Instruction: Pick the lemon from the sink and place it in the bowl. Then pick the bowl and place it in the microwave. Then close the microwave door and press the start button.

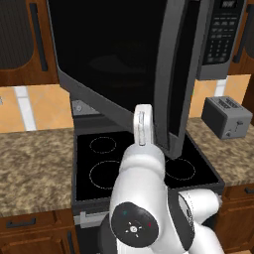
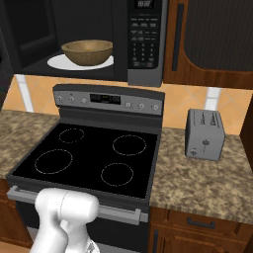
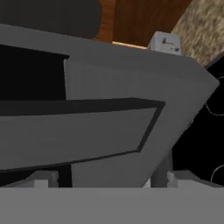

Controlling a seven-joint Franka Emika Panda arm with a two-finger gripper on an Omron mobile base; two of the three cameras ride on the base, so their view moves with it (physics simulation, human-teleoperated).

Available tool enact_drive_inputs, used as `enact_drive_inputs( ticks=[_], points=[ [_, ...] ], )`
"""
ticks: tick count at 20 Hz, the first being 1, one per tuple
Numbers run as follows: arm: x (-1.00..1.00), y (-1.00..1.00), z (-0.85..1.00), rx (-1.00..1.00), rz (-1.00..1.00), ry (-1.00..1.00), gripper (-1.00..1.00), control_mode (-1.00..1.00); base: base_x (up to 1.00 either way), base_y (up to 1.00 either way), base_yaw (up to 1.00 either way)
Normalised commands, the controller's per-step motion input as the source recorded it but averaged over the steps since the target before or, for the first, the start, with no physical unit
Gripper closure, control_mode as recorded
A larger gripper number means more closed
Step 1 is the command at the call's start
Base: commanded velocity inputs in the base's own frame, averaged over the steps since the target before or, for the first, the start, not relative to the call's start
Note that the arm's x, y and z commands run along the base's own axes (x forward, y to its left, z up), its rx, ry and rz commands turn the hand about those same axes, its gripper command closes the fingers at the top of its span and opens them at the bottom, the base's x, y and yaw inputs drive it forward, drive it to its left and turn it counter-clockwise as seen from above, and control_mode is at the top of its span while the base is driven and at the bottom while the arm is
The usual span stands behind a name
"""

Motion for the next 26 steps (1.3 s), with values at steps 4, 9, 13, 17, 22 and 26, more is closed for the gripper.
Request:
enact_drive_inputs(
  ticks=[4, 9, 13, 17, 22, 26],
  points=[
    [0.61, -1.0, 0.04, 0.19, 0.0, 0.23, -1.0, -1.0, 0.0, 0.0, 0.0],
    [0.98, -1.0, 0.0, 0.15, 0.0, 0.28, -1.0, -1.0, 0.0, 0.0, 0.0],
    [1.0, -0.84, 0.0, 0.07, 0.0, 0.3, -1.0, -1.0, 0.0, 0.0, 0.0],
    [1.0, -0.51, -0.17, -0.01, 0.0, 0.18, -1.0, -1.0, 0.0, 0.0, 0.0],
    [1.0, -0.27, -0.06, -0.02, 0.0, 0.1, -1.0, -1.0, 0.0, 0.0, 0.0],
    [1.0, -0.09, 0.0, 0.0, 0.03, 0.06, -1.0, -1.0, 0.0, 0.0, 0.0]
  ],
)
